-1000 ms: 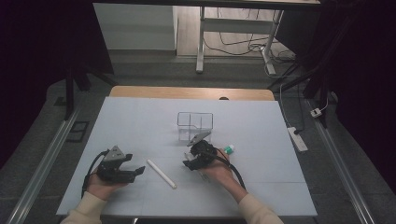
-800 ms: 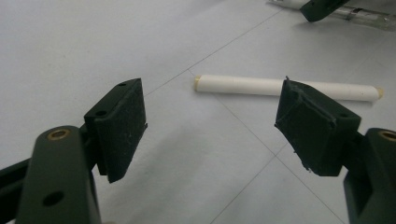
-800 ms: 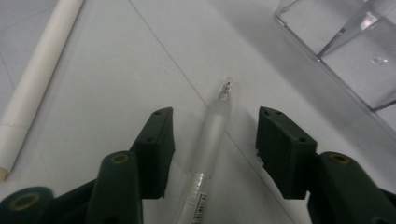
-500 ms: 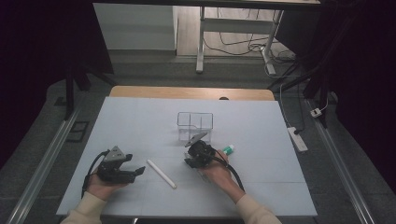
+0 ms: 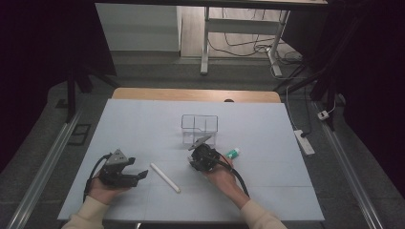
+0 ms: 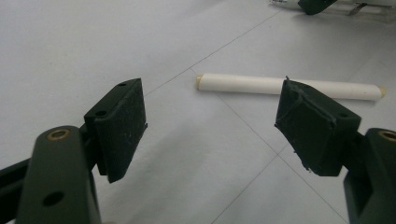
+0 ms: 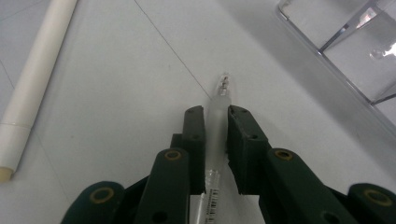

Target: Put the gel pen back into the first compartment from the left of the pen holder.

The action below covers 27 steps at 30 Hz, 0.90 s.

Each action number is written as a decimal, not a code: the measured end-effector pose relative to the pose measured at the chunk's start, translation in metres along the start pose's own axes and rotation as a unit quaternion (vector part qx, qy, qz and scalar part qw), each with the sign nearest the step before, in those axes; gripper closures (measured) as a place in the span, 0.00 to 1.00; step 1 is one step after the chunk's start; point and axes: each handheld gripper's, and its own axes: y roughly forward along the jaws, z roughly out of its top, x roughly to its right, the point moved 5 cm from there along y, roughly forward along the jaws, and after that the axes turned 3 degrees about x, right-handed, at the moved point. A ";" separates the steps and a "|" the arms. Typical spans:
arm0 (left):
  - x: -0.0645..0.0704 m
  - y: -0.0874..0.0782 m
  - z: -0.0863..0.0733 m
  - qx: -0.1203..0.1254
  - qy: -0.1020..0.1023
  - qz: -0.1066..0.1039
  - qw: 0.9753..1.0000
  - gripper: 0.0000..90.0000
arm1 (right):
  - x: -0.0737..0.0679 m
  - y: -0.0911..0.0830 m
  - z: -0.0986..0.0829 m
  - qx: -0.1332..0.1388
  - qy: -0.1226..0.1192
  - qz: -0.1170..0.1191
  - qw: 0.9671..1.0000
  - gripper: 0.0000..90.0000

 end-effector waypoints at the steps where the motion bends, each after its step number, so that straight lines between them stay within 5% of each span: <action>1: 0.000 0.000 0.000 0.000 0.000 0.000 1.000 0.27 | 0.000 0.000 0.000 -0.001 0.002 0.000 1.000 0.87; 17: -0.001 0.000 -0.001 -0.002 -0.001 0.000 1.000 0.27 | 0.001 -0.004 0.000 -0.001 0.010 0.013 1.000 0.90; 27: -0.002 0.001 0.000 -0.002 -0.001 0.000 1.000 0.27 | 0.006 -0.024 0.008 0.043 0.018 0.029 0.999 0.90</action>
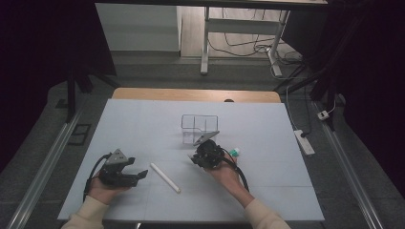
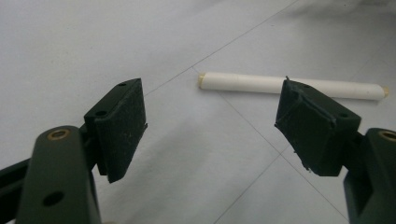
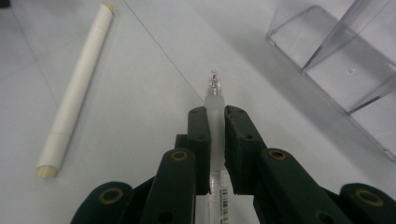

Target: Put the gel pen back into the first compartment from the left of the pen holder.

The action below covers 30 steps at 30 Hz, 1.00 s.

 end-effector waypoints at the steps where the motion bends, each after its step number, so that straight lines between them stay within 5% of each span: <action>1: 0.000 0.000 0.000 0.000 0.000 0.000 1.000 0.27 | 0.001 -0.002 0.001 0.004 0.001 0.002 1.000 0.90; 30: 0.000 0.000 0.000 0.000 -0.001 0.000 1.000 0.27 | 0.011 -0.046 0.020 0.109 0.025 0.021 0.994 0.90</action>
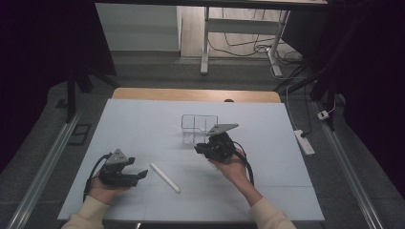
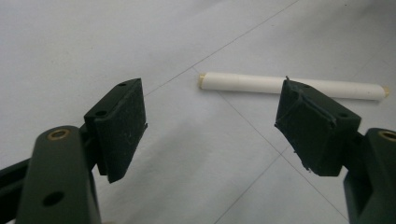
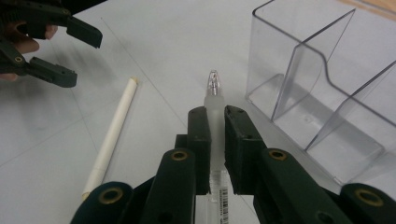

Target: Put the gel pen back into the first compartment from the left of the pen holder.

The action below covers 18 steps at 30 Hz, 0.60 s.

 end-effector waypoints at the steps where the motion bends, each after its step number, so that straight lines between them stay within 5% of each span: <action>1: 0.000 0.000 0.000 0.000 0.000 0.000 1.000 0.27 | 0.000 -0.001 0.001 0.003 0.001 0.001 1.000 0.90; 18: 0.000 0.000 0.000 0.000 0.001 0.000 1.000 0.27 | 0.000 -0.021 0.016 0.068 0.000 0.004 0.998 0.90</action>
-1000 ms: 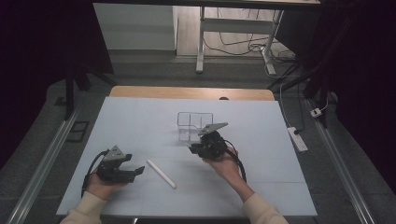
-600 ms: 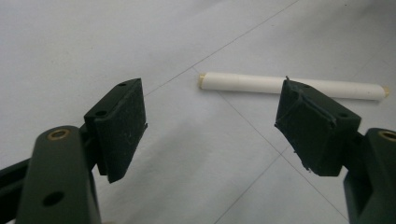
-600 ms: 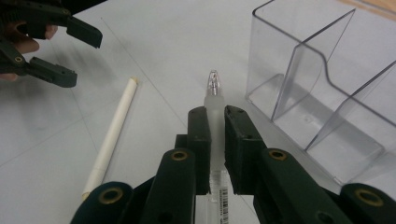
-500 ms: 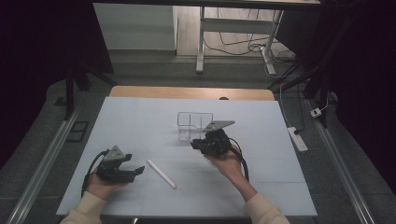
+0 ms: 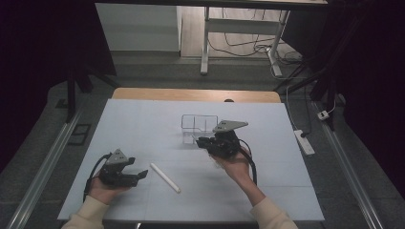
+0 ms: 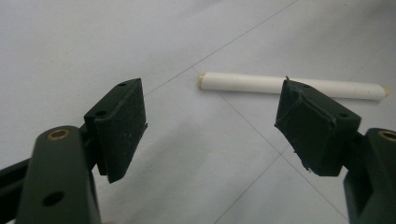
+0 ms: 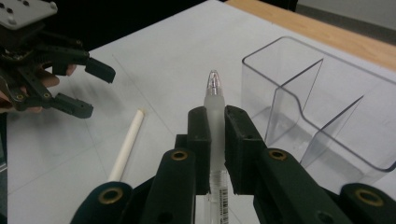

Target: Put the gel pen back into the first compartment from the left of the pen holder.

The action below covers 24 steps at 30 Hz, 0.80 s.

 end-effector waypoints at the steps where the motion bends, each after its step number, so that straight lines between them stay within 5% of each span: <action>1: 0.000 0.000 0.000 0.000 0.000 0.000 1.000 0.27 | 0.000 -0.001 0.001 0.005 -0.002 0.001 1.000 0.90; 24: -0.001 -0.001 0.001 0.001 0.000 0.002 1.000 0.27 | 0.000 -0.016 0.020 0.070 -0.005 -0.005 0.997 0.90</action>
